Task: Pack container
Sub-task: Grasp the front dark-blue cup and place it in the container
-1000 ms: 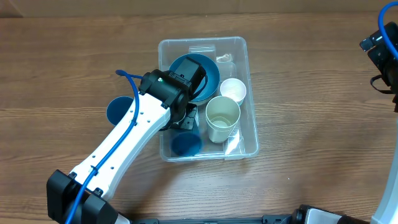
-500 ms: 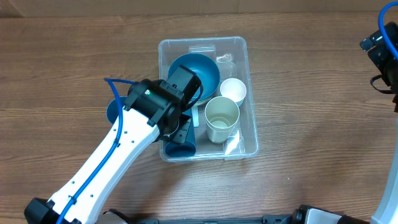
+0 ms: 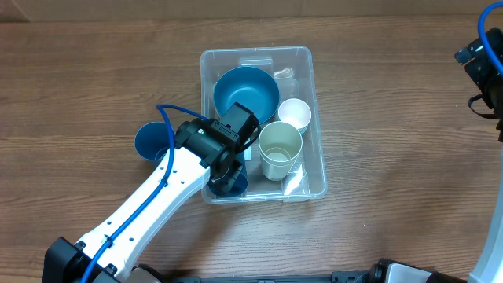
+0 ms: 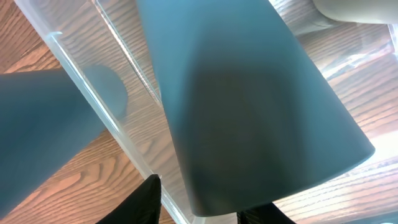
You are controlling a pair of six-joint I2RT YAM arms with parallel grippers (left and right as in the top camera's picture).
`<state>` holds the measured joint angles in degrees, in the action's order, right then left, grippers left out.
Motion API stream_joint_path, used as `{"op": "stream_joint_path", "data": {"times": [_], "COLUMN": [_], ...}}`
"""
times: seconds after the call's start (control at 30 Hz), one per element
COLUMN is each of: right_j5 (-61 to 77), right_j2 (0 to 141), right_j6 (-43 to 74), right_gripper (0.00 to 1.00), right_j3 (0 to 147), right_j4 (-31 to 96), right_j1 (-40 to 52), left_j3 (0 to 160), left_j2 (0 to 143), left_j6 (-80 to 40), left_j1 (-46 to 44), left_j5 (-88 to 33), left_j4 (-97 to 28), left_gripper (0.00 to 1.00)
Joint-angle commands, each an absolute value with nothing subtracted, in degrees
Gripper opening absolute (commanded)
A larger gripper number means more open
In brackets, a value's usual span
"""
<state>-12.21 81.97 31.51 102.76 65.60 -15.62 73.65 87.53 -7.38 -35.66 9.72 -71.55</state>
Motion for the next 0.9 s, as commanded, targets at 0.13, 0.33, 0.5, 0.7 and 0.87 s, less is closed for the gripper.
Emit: {"op": "stream_joint_path", "data": {"times": [0.13, 0.33, 0.5, 0.7, 0.87], "right_j5": [-12.4, -12.4, -12.4, -12.4, -12.4], "right_j2": [81.6, 81.6, 81.6, 81.6, 81.6], "right_j6": [31.8, 31.8, 31.8, 31.8, 31.8], "right_gripper": [1.00, 1.00, 1.00, 1.00, 1.00], "right_j3": [103.1, 103.1, 103.1, 103.1, 103.1], "right_j4": [65.3, 65.3, 65.3, 65.3, 65.3], "right_j1": [-15.6, -15.6, -15.6, -15.6, -15.6], "left_j3": [73.4, 73.4, 74.5, 92.8, 110.9], "left_j2": [87.2, 87.3, 87.3, 87.3, 87.2], "left_j6": [-5.1, -6.5, -7.6, -8.4, -21.8], "left_j1": [-36.0, -31.2, -25.0, -23.9, -21.4], "left_j5": [15.2, 18.2, 17.0, 14.4, 16.5], "left_j4": [-67.0, -58.5, -52.9, -61.9, -85.5], "left_gripper": [0.43, 0.51, 0.64, 0.75, 0.82]}}
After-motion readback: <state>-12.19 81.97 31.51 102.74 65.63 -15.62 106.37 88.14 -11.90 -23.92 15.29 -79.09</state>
